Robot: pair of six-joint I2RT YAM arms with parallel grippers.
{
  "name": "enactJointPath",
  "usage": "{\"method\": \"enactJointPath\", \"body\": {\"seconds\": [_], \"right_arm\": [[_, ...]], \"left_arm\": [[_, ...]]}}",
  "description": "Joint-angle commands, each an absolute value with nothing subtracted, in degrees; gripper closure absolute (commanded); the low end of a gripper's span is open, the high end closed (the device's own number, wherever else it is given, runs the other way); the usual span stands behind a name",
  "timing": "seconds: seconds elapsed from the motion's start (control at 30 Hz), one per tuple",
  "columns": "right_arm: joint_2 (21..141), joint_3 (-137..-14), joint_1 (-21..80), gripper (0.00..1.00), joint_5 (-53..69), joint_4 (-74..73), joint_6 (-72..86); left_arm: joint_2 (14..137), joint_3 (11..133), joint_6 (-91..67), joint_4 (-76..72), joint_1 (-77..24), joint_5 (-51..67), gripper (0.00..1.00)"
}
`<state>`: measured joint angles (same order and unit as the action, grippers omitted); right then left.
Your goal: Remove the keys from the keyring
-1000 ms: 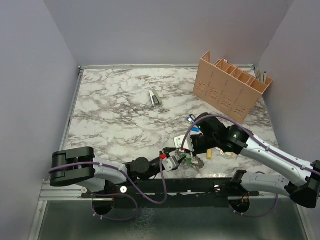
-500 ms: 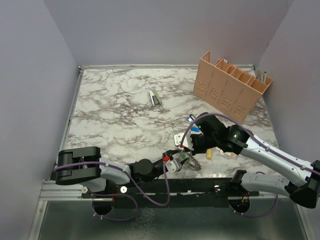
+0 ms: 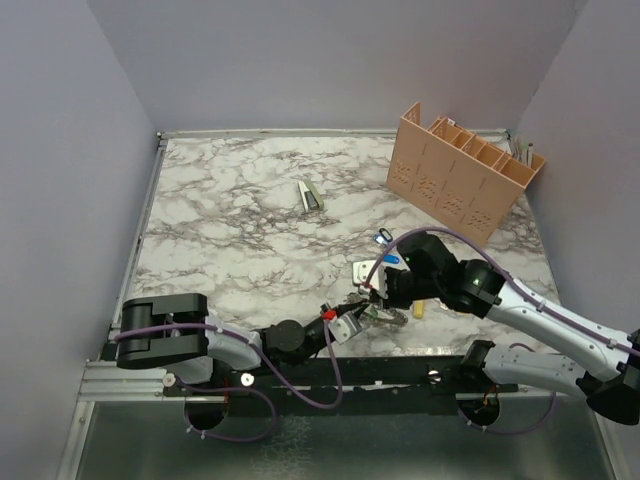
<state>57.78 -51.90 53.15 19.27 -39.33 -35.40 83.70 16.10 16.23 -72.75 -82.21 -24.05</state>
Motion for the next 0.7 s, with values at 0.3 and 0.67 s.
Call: {"method": "enactJointPath", "body": {"seconds": [0.3,0.67], "right_arm": [[51.42,-45.79,53.02,0.99,18.57,-30.68,-28.66],[51.54,-48.18,53.09,0.97,16.15,-34.15,-31.22]], "left_arm": [[83.74,12.83,12.34,-79.72,-82.41,-29.10,0.75],[83.79,12.50,14.12,-79.03,-82.25,-25.23,1.00]]}}
